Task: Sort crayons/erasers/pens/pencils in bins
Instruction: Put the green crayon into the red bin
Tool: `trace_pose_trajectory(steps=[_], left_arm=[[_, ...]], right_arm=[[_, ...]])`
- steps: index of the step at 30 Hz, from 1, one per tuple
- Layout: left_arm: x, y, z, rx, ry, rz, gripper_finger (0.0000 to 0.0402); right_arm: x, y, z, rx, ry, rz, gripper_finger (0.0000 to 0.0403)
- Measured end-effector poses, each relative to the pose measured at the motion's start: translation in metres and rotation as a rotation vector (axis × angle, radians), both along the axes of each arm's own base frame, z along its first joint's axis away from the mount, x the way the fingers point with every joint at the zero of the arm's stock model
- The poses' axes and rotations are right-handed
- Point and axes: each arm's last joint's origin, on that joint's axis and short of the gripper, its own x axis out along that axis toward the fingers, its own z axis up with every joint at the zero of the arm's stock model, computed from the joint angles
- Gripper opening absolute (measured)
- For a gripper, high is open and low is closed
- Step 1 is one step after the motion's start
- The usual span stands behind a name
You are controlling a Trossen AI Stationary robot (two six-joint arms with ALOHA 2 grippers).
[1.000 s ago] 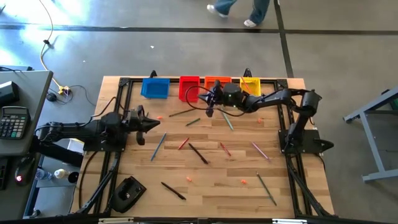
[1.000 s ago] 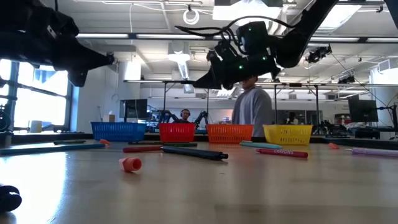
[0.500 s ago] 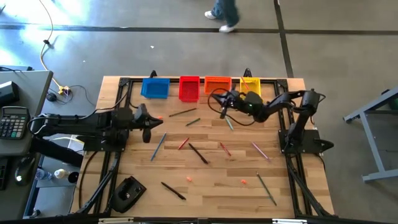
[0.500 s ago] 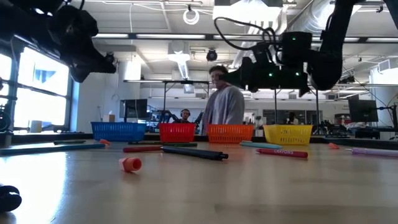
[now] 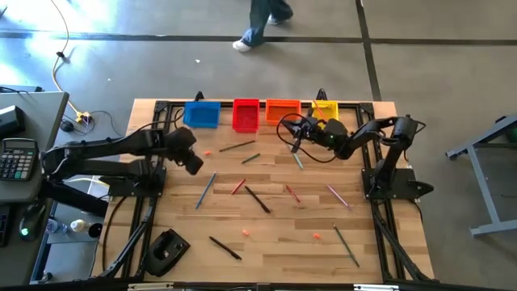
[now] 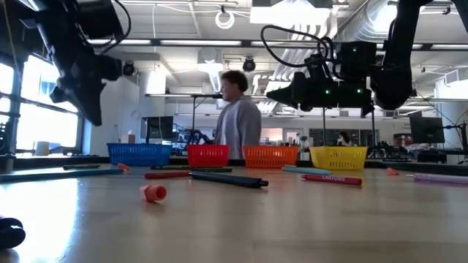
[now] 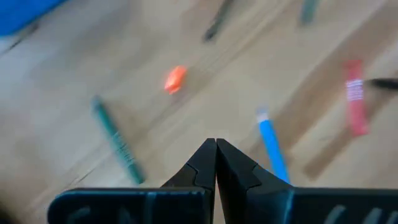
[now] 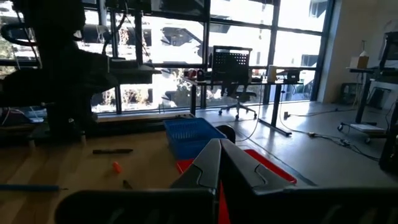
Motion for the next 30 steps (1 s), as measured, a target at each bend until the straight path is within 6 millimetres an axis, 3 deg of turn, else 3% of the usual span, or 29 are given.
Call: trace_pose_trajectory(steps=[6, 20, 30], left_arm=[[-0.002, 0.024, -0.018, -0.096, 0.124, 0.106, 0.0012], [-0.005, 0.073, -0.046, -0.26, 0.257, 0.149, 0.0136], [-0.015, 0.091, -0.064, -0.327, 0.283, 0.168, 0.0129]], right_arm=[[0.0, 0.0, -0.001, 0.001, 0.007, 0.012, 0.0], [0.001, 0.001, -0.001, -0.002, 0.008, 0.041, 0.0], [0.0, 0.001, 0.0, -0.005, 0.002, 0.042, 0.0]])
